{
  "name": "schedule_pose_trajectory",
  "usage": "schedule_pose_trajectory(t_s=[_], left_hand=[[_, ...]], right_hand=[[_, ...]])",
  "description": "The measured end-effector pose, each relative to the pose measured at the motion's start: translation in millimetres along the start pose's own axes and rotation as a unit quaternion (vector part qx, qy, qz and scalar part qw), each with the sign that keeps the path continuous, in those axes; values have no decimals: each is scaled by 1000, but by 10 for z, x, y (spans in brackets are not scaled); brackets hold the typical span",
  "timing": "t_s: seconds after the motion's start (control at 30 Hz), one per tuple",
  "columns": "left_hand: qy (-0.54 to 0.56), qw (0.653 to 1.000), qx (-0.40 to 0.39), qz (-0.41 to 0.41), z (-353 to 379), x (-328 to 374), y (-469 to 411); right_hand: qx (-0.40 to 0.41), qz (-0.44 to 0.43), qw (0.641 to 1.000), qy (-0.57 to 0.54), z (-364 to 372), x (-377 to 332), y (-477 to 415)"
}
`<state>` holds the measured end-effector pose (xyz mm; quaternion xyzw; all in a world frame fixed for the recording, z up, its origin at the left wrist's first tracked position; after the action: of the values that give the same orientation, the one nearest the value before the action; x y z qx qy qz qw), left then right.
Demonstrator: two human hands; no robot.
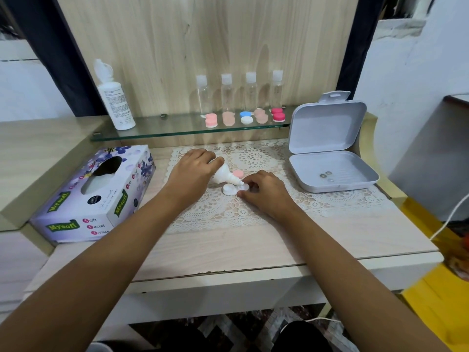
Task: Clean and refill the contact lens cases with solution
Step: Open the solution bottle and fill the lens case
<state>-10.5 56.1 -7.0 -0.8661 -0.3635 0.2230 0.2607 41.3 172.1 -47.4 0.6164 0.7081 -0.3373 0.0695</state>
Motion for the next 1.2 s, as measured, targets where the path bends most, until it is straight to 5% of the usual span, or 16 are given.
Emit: schedule_pose_trajectory(t_s=[1.2], left_hand=[[78,995,-41,-49,-25,-52,46]], right_hand=[[2,0,1000,5,61,86,-34]])
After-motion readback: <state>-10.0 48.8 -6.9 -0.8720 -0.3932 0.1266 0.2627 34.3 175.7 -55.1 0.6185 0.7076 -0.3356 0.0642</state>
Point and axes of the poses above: each hand's wrist, its own y-axis away from the middle knuckle, its own z-axis out of the palm, x = y × z, the point moved 9 cm from there along -y, towards the middle knuckle, and after that the axes turned 13 degrees about -z, right-handed, at the moved point
